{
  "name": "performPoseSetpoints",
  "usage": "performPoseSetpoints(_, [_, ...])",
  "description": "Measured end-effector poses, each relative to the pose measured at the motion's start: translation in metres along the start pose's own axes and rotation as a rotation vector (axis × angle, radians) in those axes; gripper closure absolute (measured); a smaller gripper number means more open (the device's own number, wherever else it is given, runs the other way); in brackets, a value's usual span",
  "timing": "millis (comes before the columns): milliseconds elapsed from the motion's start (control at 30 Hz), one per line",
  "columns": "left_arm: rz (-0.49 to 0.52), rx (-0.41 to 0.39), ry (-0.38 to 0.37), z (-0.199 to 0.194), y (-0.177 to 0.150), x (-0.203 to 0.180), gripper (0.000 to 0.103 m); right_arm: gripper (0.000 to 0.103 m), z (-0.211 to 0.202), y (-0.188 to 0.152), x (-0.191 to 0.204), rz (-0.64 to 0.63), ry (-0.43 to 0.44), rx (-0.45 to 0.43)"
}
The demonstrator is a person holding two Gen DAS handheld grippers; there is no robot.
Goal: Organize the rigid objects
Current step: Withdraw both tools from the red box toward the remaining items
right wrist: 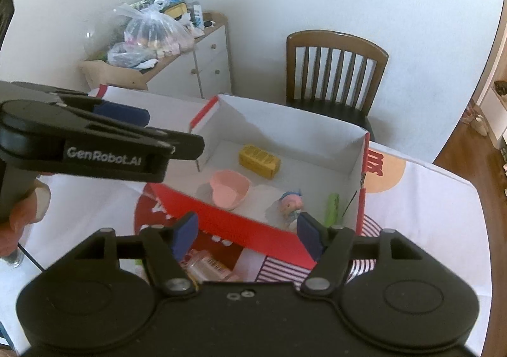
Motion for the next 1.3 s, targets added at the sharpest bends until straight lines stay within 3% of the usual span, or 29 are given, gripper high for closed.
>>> performPoseSetpoints(300, [0.044,-0.049,-0.024,-0.043,-0.032,-0.014,0.025,0.024,-0.036,-0.018,0.019,0.001,0.018,-0.044])
performPoseSetpoints(633, [0.070,-0.107,-0.005,-0.079,-0.080,-0.017,0.023,0.002,-0.068,-0.048,0.039,0.009,0.062,-0.116])
performPoseSetpoints(767, [0.043,-0.131,0.001,-0.088,-0.105,-0.011,0.013,0.001,-0.070,-0.069,0.052,-0.021,0.065,-0.136])
performPoseSetpoints(1000, [-0.067,-0.148,0.017,-0.093,-0.147,0.015,0.013,0.000,-0.062,-0.111,0.059,-0.013,0.060,-0.131])
performPoseSetpoints(1300, [-0.134,-0.093,0.045,-0.070,-0.188,0.035,0.013,0.001,-0.039,-0.155,0.053,-0.013,0.032,-0.087])
Point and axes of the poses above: each gripper's, at about its wrist camera, not at the fingertips, and z roughly the way its jaws point, x to its left, y to its top, the point moved 7 cm from there along z, roughly the way its jaws point, and after that the axes turned 15 degrees about -y, right-handed, at the moved point
